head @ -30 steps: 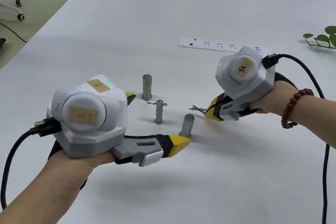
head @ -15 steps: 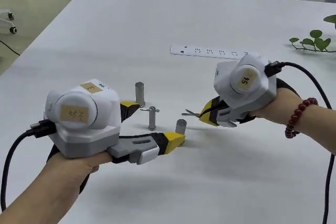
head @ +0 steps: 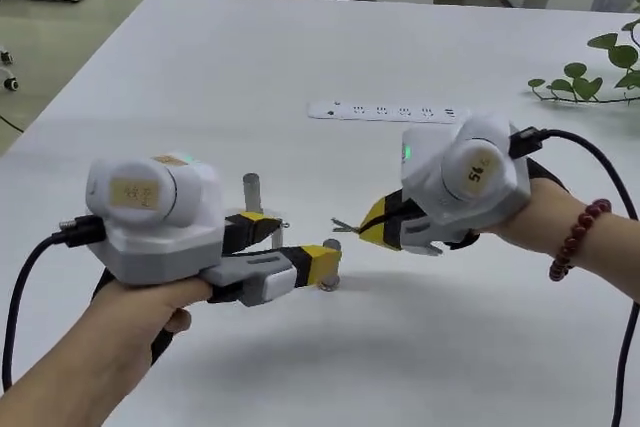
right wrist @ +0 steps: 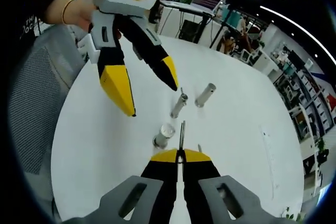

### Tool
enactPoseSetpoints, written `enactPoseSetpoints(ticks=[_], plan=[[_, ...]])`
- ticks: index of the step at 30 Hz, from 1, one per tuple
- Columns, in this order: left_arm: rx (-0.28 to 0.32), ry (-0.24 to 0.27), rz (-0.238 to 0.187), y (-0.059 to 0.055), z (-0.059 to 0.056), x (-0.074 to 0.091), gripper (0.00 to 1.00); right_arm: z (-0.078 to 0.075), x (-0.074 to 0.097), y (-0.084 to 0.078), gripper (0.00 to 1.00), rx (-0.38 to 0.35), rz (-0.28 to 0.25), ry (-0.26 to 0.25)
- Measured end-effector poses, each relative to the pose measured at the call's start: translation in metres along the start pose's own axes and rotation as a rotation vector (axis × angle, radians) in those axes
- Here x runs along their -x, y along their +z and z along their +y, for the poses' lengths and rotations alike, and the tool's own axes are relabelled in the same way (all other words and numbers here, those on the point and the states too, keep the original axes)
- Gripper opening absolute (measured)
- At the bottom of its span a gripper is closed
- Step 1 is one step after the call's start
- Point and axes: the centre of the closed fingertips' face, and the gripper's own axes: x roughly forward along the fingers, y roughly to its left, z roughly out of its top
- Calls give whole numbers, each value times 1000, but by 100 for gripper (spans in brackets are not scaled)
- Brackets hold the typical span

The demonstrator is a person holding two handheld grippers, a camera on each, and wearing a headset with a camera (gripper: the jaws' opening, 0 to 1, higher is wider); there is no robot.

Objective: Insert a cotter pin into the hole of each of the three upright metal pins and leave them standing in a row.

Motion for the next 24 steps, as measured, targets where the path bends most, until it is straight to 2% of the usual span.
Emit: enactPoseSetpoints(ticks=[8, 18, 24], plan=[[63, -21, 25, -4, -5, -3, 35, 14, 3, 12, 0, 41, -50, 31], [137, -72, 40, -7, -13, -4, 17, 30, 5, 23, 0, 120, -78, 70], [146, -86, 48, -9, -18, -3, 10, 34, 5, 28, 0, 141, -91, 79]])
